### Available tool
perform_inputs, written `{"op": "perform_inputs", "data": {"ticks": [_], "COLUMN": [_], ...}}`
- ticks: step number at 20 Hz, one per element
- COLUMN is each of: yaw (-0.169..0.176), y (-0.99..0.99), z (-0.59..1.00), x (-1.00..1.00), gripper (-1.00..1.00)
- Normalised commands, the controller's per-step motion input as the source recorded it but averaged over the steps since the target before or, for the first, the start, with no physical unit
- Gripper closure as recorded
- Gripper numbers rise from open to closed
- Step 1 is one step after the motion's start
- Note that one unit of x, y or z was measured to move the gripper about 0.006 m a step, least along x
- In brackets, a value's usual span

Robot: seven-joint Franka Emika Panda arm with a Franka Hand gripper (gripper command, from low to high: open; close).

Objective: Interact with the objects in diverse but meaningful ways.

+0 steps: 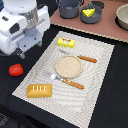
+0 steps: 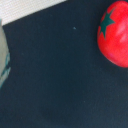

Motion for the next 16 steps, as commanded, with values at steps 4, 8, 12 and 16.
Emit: {"op": "perform_inputs", "data": {"ticks": [4,8,12,16], "yaw": [0.104,0.153,0.123,0.062], "y": [-0.16,-0.08,-0.14,-0.22], "z": [-0.02,-0.08,-0.17,-0.2], "x": [-0.45,-0.47,-0.47,-0.42], "gripper": [-1.0,-1.0,-1.0,-1.0]}}
